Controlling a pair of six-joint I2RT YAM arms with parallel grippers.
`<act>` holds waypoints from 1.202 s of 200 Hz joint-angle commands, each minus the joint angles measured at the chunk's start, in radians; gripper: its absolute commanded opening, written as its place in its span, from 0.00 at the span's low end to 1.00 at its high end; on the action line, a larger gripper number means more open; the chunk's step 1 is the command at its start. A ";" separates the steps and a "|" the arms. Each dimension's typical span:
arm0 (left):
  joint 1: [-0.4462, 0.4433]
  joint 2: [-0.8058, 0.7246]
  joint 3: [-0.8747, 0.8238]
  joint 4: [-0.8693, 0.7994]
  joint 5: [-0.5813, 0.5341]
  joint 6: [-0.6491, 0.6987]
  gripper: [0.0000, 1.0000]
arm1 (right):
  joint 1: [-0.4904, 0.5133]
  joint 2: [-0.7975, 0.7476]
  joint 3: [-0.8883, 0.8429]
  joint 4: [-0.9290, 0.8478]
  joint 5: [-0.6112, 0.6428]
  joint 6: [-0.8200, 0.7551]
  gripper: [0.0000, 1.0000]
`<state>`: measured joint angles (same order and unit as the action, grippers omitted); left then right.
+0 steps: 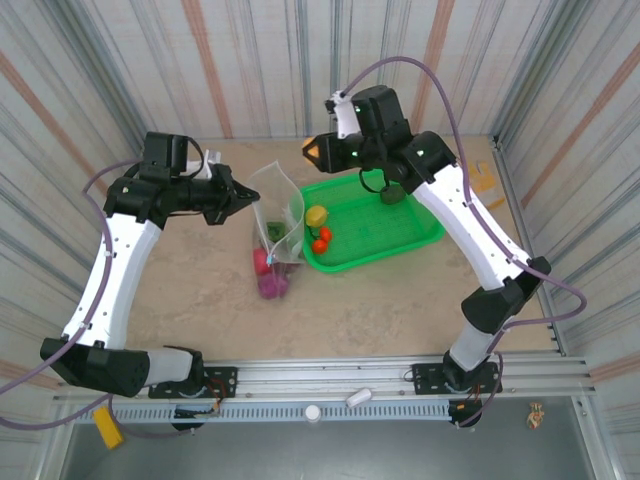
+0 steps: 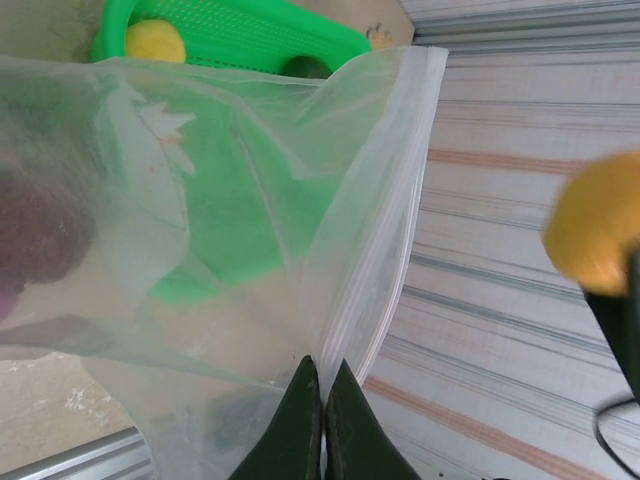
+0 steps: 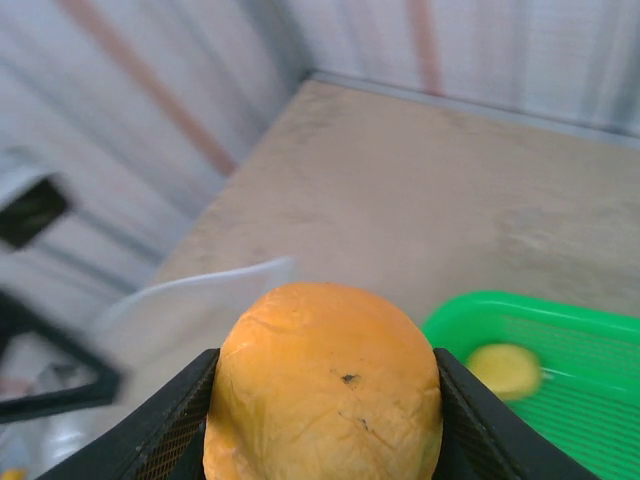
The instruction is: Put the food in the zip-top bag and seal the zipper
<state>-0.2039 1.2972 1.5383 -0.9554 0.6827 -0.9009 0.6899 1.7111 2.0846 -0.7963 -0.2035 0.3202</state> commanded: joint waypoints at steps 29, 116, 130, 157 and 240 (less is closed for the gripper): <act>0.000 -0.018 0.000 -0.074 -0.031 0.046 0.00 | 0.126 0.061 0.076 -0.102 -0.009 -0.001 0.48; 0.006 -0.022 0.033 -0.054 -0.018 0.025 0.00 | 0.216 0.148 0.055 -0.166 0.107 0.021 0.50; 0.008 -0.019 0.044 -0.051 -0.007 0.021 0.00 | 0.218 0.161 0.055 -0.176 0.128 0.023 0.50; 0.009 -0.015 0.060 -0.048 -0.002 0.017 0.00 | 0.217 0.173 0.058 -0.180 0.113 0.034 0.52; 0.011 -0.013 0.068 -0.039 0.005 0.011 0.00 | 0.208 0.169 0.060 -0.173 0.042 0.051 0.73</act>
<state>-0.2020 1.2957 1.5692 -0.9981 0.6621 -0.8867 0.9035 1.8771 2.1429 -0.9482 -0.1364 0.3592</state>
